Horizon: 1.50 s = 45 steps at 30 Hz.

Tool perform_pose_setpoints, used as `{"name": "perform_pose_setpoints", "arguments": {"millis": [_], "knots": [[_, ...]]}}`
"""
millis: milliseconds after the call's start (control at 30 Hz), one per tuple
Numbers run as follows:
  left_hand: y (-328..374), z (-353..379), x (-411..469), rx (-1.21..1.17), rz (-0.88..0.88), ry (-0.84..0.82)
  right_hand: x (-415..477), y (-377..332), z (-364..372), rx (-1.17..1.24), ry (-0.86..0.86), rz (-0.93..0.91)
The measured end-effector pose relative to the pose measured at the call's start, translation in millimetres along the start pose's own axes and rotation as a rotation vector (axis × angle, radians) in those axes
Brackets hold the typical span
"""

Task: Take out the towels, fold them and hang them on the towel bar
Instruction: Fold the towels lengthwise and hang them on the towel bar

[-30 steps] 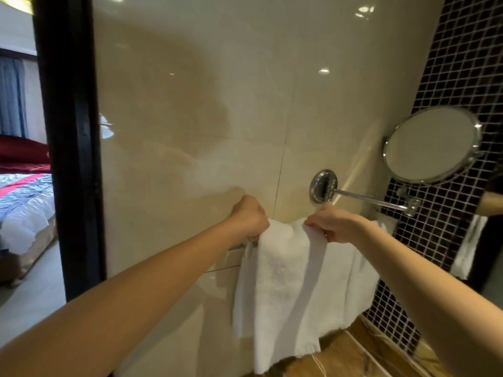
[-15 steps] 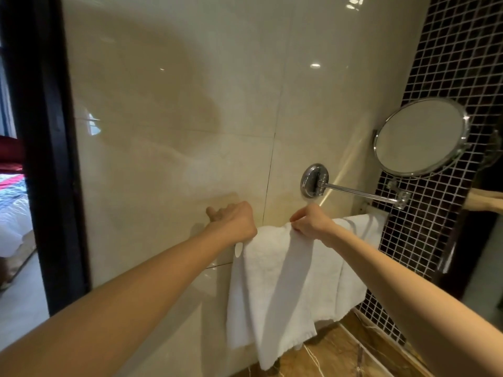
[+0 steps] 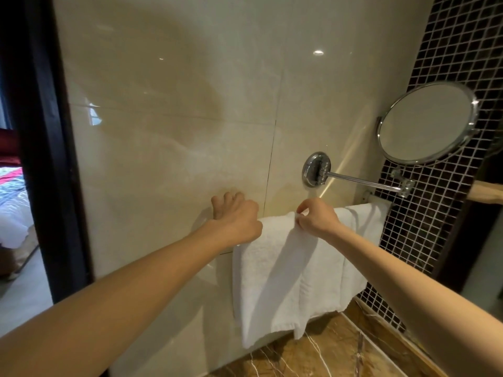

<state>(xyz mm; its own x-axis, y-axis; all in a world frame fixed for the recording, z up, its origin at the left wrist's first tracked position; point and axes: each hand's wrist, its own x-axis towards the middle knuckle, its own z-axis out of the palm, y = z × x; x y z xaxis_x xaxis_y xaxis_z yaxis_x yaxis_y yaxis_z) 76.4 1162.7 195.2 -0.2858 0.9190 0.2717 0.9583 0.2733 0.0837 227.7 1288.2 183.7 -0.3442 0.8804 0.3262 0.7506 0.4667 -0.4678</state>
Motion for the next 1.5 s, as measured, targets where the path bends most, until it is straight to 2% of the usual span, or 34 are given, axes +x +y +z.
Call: {"name": "perform_pose_setpoints", "arguments": {"millis": [100, 200, 600, 800, 1000, 1133, 1333, 1367, 1433, 1500], "knots": [[3.1, 4.3, 2.6, 0.014, 0.126, 0.005, 1.9, -0.3, -7.1, -0.034, -0.015, -0.062], [9.6, 7.5, 2.3, 0.132, 0.18, 0.001, 1.6, 2.6, -12.2, -0.07, -0.073, -0.109], [12.9, 1.8, -8.7, 0.242, 0.14, 0.043, -14.1, 1.4, -8.1, -0.161, -0.184, -0.35], [6.1, 7.7, -14.2, 0.149, 0.14, 0.09, -16.2, -2.6, -8.0, -0.164, -0.176, -0.383], [11.6, 20.3, -26.2, 0.104, 0.172, 0.194, -32.8, -18.8, -0.4, -0.171, -0.177, -0.504], [16.0, 34.1, -43.6, -0.036, 0.173, 0.36, -41.4, -23.2, 6.7, -0.178, -0.176, -0.55], [14.7, 74.4, -93.0, -0.301, 0.337, 0.671, -47.2, -22.7, 11.5, -0.206, -0.127, -0.619], [13.1, 84.9, -101.3, -0.351, 0.338, 0.663, -47.2, -22.6, 12.1, -0.206, -0.121, -0.62], [9.7, 111.3, -117.6, -0.542, 0.274, 0.536, -47.2, -22.6, 13.3, -0.222, -0.116, -0.625], [6.1, 143.5, -130.5, -0.746, 0.083, 0.377, -48.1, -22.5, 14.4, -0.237, -0.118, -0.625]]}}
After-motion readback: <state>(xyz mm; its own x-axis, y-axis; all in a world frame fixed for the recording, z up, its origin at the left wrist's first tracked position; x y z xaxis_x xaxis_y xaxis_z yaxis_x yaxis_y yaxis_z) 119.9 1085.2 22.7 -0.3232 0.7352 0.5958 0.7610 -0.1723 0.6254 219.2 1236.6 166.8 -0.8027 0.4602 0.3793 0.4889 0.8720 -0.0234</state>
